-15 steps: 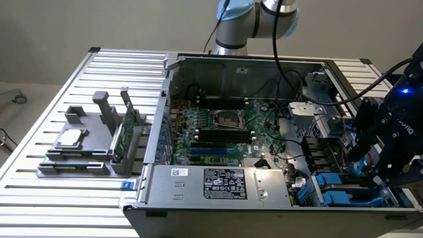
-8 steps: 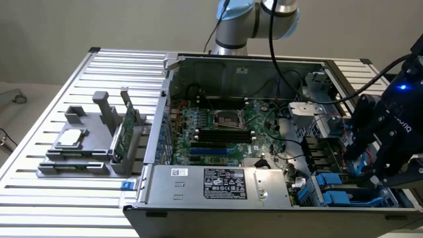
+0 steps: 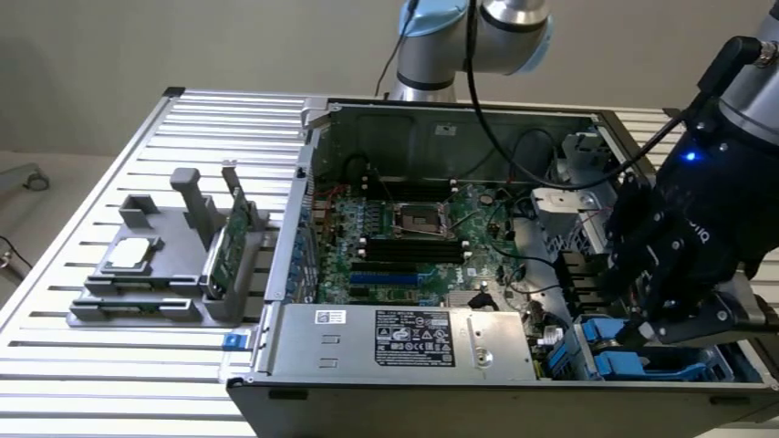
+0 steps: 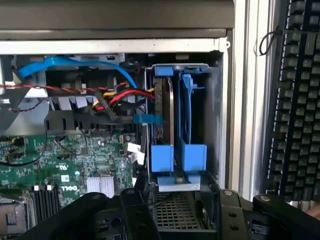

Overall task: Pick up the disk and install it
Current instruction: 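Insert the second disk wire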

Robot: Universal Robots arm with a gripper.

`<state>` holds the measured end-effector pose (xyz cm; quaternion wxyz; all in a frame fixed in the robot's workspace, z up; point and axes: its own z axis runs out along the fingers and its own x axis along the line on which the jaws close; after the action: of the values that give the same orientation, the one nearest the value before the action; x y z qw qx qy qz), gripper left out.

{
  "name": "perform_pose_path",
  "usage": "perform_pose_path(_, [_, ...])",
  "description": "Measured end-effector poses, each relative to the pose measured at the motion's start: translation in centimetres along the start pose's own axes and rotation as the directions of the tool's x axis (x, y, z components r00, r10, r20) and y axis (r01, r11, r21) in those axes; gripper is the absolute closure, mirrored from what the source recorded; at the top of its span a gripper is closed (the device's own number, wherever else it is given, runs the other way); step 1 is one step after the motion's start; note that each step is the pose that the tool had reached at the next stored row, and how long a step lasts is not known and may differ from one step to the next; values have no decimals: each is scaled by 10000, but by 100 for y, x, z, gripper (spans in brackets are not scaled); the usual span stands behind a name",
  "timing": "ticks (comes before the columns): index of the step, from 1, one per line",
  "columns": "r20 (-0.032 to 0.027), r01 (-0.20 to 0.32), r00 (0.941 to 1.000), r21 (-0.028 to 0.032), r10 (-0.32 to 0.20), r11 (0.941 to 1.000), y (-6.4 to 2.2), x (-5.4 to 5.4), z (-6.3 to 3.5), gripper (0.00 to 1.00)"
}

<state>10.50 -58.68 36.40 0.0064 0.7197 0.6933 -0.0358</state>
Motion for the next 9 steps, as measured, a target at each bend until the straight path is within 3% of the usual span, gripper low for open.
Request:
perform_pose_path(1, [-2,-1,10000,0,1,10000,-47,-5,-8,48])
perform_pose_path(3, [-3,0,10000,0,0,10000,-118,-13,-29,61])
perform_pose_path(4, [-3,1,10000,1,-1,10000,-143,-15,-43,61])
perform_pose_path(9, [-14,1,10000,2,-1,10000,-175,-19,-85,84])
